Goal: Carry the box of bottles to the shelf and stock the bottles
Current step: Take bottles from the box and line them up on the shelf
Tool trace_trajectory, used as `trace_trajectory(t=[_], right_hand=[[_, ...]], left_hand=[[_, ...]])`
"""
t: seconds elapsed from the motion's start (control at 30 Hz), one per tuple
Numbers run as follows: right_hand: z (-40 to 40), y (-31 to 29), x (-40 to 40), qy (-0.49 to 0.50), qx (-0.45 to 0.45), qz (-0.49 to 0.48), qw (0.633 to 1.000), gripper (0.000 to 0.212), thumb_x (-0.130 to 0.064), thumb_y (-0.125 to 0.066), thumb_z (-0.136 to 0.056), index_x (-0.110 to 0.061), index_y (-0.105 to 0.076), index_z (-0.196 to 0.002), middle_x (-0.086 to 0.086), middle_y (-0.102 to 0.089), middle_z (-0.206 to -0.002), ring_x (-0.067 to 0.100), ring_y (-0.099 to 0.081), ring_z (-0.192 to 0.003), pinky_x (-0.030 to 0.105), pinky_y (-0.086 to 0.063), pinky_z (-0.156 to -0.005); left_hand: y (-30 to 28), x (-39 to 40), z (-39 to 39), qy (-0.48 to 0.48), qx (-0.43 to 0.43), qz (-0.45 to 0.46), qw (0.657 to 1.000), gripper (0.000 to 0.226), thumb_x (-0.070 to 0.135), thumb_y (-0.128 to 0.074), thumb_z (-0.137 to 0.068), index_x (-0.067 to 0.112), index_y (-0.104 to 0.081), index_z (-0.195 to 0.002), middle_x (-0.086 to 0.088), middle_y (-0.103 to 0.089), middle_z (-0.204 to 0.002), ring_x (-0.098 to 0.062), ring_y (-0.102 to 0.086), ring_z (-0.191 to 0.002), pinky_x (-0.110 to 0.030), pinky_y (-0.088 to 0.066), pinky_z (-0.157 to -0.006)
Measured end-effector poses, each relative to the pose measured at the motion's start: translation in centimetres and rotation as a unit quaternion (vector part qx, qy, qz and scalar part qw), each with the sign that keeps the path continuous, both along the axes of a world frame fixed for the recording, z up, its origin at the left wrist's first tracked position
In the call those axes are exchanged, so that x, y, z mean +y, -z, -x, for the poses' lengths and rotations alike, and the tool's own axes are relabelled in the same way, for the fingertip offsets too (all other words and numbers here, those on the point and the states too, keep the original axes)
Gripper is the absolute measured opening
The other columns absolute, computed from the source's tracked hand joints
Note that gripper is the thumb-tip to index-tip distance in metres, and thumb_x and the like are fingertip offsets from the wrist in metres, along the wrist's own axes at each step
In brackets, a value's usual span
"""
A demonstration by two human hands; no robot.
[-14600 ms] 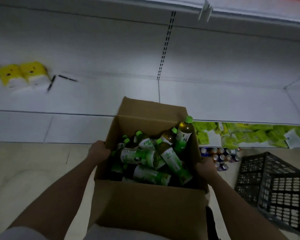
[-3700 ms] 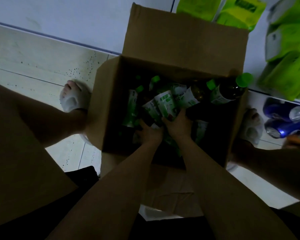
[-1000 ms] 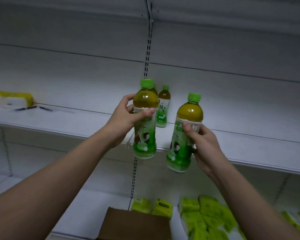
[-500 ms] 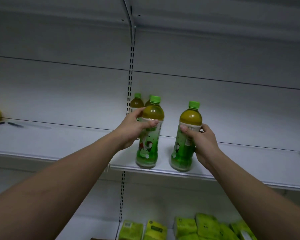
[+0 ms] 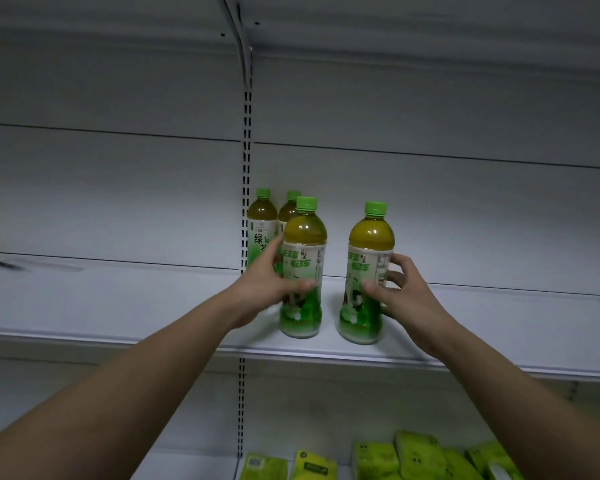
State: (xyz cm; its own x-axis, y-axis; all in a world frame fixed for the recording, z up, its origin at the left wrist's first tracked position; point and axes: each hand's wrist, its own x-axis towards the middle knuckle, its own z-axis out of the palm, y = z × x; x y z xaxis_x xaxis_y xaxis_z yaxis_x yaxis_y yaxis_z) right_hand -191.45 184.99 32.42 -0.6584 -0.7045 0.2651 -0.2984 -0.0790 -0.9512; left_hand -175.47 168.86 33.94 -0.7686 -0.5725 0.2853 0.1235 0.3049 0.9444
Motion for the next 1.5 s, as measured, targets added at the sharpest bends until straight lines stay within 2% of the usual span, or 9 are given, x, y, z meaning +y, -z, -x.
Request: trace_trajectory(t=[0.13,0.27,0.37,0.53,0.73,0.9,1.03,1.23,1.5], right_hand=[[-1.1,0.9,0.3,0.041,0.065,-0.05,0.996,0.075,-0.021,-0.08,-0.077,-0.025,-0.035,-0.138,-0.004,-0.049,-0.12,0.017,-0.06,-0.101,0.033,-0.05,-0.084],[-1.5,0.9,-0.3,0.089,0.092,-0.069,0.989,0.07,-0.023,-0.081,-0.077,-0.021,-0.037,-0.132,-0.004,-0.05,-0.117,0.019,-0.055,-0.105,0.038,-0.05,-0.091],[-1.1,0.7,-0.8,0.1,0.104,-0.084,0.986,0.067,-0.02,-0.079,-0.079,-0.02,-0.035,-0.131,0.003,-0.055,-0.124,0.024,-0.059,-0.108,0.044,-0.052,-0.095],[0.3,0.7,-1.8,0.105,0.115,-0.092,0.984,0.063,-0.016,-0.069,-0.088,-0.021,-0.029,-0.135,0.01,-0.053,-0.139,0.03,-0.056,-0.121,0.045,-0.048,-0.099],[3.0,0.7,-3.5,0.081,0.104,-0.104,0.986,0.059,-0.012,-0.062,-0.092,-0.021,-0.026,-0.138,0.009,-0.052,-0.141,0.029,-0.053,-0.125,0.045,-0.045,-0.101],[5.2,1.3,-5.4,0.073,0.099,-0.087,0.989,0.054,-0.011,-0.059,-0.094,-0.023,-0.027,-0.136,0.007,-0.056,-0.135,0.02,-0.053,-0.108,0.039,-0.045,-0.097],[7.2,1.6,-6.9,0.073,0.105,-0.085,0.988,0.051,-0.013,-0.059,-0.094,-0.026,-0.028,-0.133,0.007,-0.058,-0.133,0.025,-0.058,-0.113,0.04,-0.048,-0.097],[9.6,1.8,-9.2,0.067,0.119,-0.07,0.988,0.05,-0.011,-0.056,-0.096,-0.022,-0.029,-0.136,0.006,-0.057,-0.133,0.017,-0.052,-0.105,0.031,-0.045,-0.088],[11.4,2.1,-10.7,0.054,0.127,-0.051,0.989,0.05,-0.01,-0.055,-0.096,-0.021,-0.029,-0.138,0.004,-0.055,-0.133,0.015,-0.05,-0.106,0.029,-0.043,-0.086]], left_hand=[[2.1,0.4,-0.8,-0.059,-0.105,0.064,0.991,0.096,0.009,-0.081,-0.072,0.027,-0.025,-0.149,0.004,-0.052,-0.112,-0.025,-0.061,-0.107,-0.046,-0.052,-0.094],[3.2,0.4,-0.4,-0.115,-0.118,0.082,0.983,0.081,0.014,-0.082,-0.072,0.021,-0.041,-0.141,0.0,-0.057,-0.105,-0.024,-0.062,-0.102,-0.045,-0.056,-0.089],[3.2,0.7,0.5,-0.146,-0.116,0.112,0.976,0.068,0.016,-0.081,-0.074,0.016,-0.049,-0.133,0.001,-0.059,-0.104,-0.019,-0.059,-0.1,-0.04,-0.054,-0.093],[3.7,1.0,3.2,-0.195,-0.129,0.18,0.956,0.045,0.022,-0.075,-0.08,0.017,-0.055,-0.12,-0.003,-0.063,-0.121,-0.023,-0.061,-0.111,-0.039,-0.05,-0.097],[4.3,-0.2,6.3,-0.242,-0.122,0.191,0.943,0.043,0.024,-0.077,-0.078,0.015,-0.06,-0.117,-0.002,-0.067,-0.118,-0.024,-0.063,-0.109,-0.037,-0.05,-0.097],[4.4,-1.3,9.0,-0.262,-0.129,0.201,0.935,0.044,0.023,-0.079,-0.076,0.011,-0.061,-0.114,-0.005,-0.069,-0.115,-0.024,-0.064,-0.106,-0.039,-0.052,-0.095],[4.8,-2.3,11.3,-0.279,-0.13,0.214,0.927,0.041,0.023,-0.077,-0.079,0.01,-0.06,-0.115,-0.006,-0.069,-0.114,-0.025,-0.064,-0.105,-0.037,-0.052,-0.093],[4.7,-3.5,14.3,-0.307,-0.15,0.216,0.915,0.04,0.025,-0.076,-0.08,0.009,-0.062,-0.113,-0.008,-0.07,-0.111,-0.028,-0.065,-0.104,-0.039,-0.053,-0.09],[4.5,-4.2,16.4,-0.333,-0.161,0.215,0.904,0.036,0.025,-0.074,-0.083,0.006,-0.062,-0.11,-0.011,-0.069,-0.109,-0.03,-0.064,-0.103,-0.037,-0.05,-0.086]])
